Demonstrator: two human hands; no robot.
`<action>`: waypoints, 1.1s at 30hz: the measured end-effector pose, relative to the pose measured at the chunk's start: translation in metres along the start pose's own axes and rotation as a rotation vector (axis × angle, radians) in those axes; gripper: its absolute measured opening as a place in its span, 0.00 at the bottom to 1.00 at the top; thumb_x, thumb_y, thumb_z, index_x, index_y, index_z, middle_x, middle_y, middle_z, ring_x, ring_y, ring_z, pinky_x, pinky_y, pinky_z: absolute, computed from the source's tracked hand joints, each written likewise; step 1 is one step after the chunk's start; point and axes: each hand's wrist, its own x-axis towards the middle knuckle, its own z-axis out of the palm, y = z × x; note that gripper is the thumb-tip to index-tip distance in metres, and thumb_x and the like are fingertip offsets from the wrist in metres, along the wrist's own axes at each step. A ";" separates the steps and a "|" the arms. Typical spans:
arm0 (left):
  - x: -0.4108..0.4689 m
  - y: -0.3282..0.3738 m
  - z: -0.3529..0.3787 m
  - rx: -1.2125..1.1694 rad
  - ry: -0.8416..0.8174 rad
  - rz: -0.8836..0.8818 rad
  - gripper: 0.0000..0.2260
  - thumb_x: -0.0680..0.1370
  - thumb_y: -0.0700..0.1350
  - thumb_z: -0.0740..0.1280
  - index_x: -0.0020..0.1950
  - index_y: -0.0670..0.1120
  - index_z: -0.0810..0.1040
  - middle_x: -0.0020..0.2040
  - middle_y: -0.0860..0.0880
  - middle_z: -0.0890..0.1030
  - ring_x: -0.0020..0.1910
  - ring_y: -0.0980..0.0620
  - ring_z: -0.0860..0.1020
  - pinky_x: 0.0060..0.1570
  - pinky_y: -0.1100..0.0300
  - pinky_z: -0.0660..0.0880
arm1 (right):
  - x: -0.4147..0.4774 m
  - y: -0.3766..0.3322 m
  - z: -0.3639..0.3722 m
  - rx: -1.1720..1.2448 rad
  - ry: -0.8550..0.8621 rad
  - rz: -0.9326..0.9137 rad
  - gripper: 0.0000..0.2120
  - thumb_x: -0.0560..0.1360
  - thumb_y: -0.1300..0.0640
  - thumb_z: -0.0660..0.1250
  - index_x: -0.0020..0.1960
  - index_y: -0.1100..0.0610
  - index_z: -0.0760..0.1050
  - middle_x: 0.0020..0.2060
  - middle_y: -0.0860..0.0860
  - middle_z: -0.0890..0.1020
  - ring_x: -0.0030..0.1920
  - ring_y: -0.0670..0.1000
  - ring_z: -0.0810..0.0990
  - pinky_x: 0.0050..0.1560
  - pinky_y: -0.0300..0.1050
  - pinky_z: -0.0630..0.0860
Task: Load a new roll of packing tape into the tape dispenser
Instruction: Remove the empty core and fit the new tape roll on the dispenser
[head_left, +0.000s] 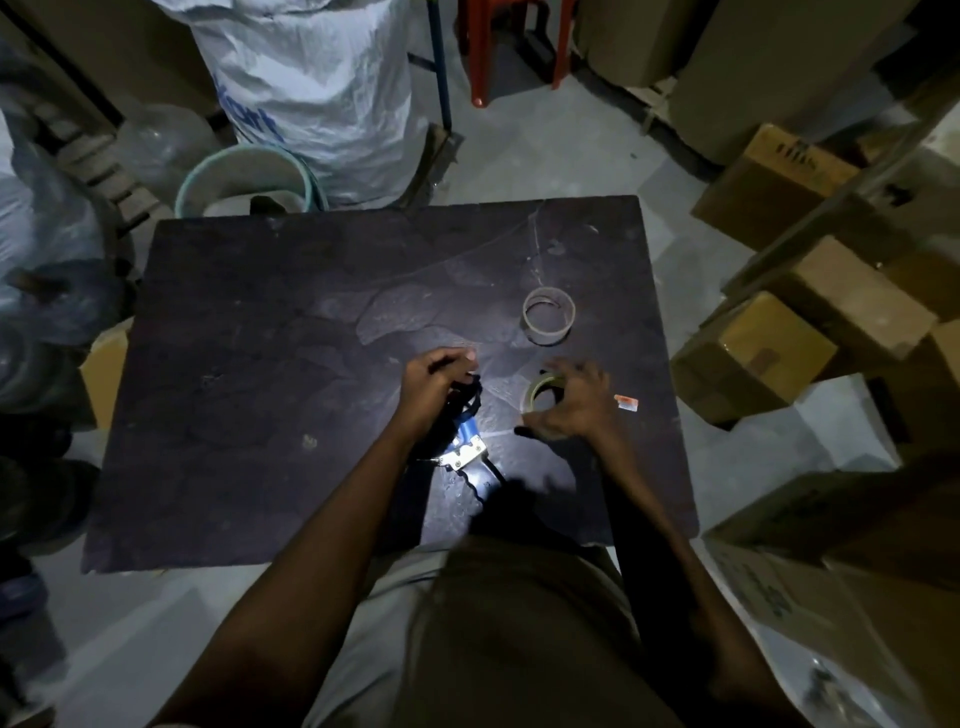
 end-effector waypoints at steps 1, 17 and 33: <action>-0.001 -0.002 -0.001 -0.011 0.001 -0.015 0.08 0.77 0.37 0.71 0.55 0.34 0.82 0.45 0.38 0.81 0.31 0.57 0.80 0.29 0.68 0.73 | -0.004 0.003 0.008 -0.026 0.008 0.004 0.55 0.45 0.24 0.70 0.70 0.43 0.74 0.72 0.50 0.73 0.72 0.57 0.68 0.69 0.57 0.70; -0.041 -0.013 -0.026 0.239 -0.310 0.216 0.31 0.70 0.32 0.78 0.70 0.47 0.76 0.59 0.44 0.83 0.52 0.53 0.82 0.53 0.63 0.79 | -0.049 -0.082 0.000 1.135 0.054 0.277 0.29 0.70 0.50 0.83 0.65 0.49 0.73 0.56 0.50 0.83 0.51 0.53 0.86 0.49 0.60 0.86; -0.058 -0.002 -0.058 -0.044 -0.200 0.160 0.19 0.76 0.35 0.73 0.67 0.44 0.80 0.57 0.44 0.85 0.46 0.41 0.86 0.34 0.55 0.84 | -0.076 -0.097 0.007 0.927 -0.128 0.101 0.39 0.67 0.51 0.85 0.72 0.47 0.68 0.61 0.48 0.81 0.56 0.57 0.86 0.50 0.62 0.87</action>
